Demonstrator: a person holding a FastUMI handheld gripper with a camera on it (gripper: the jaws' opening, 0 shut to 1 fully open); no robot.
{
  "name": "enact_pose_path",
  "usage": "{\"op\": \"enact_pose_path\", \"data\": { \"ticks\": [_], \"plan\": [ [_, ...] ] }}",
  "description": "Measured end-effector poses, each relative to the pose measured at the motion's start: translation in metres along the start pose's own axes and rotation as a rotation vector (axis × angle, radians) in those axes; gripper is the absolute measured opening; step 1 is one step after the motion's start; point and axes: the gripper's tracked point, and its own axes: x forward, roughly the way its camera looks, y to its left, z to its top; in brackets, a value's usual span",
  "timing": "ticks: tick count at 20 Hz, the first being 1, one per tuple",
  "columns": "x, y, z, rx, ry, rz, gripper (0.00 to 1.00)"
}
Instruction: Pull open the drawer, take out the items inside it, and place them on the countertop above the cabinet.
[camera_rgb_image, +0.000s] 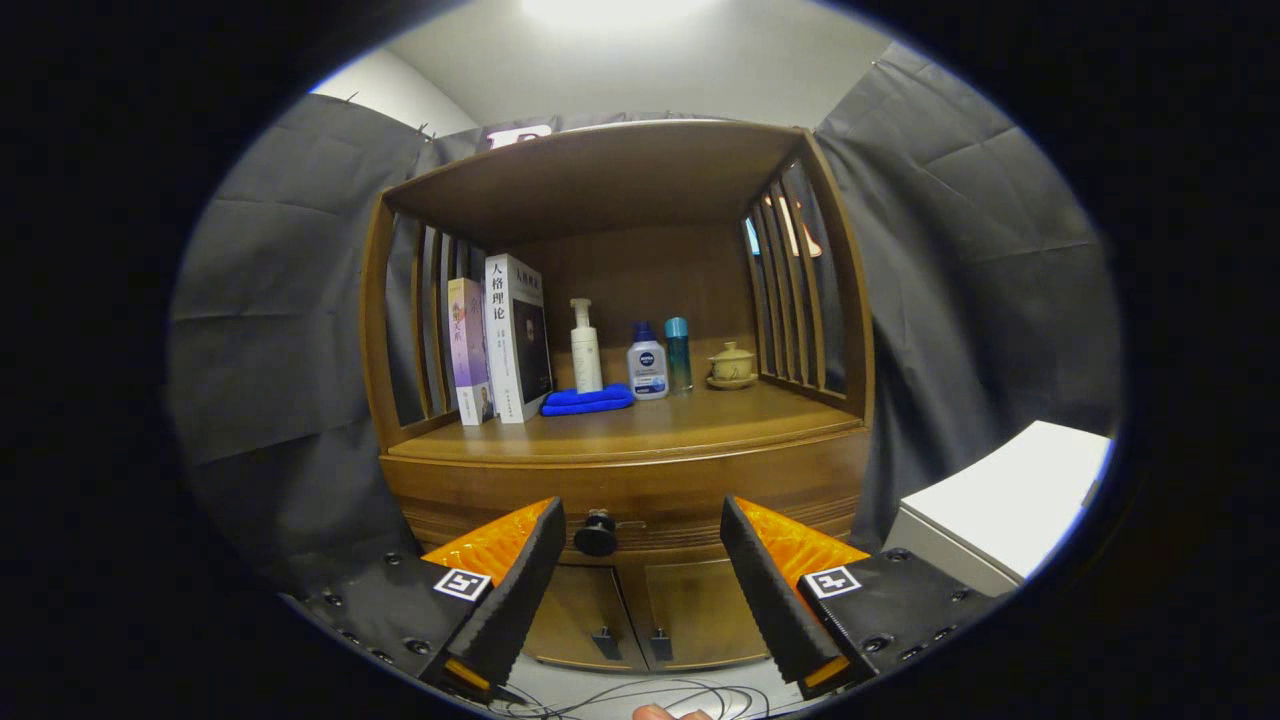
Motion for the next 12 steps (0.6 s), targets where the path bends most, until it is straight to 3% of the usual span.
{"op": "enact_pose_path", "data": {
  "ticks": [12],
  "plan": [
    [0.080,0.037,-0.039,-0.026,0.083,0.054,0.98]
  ]
}}
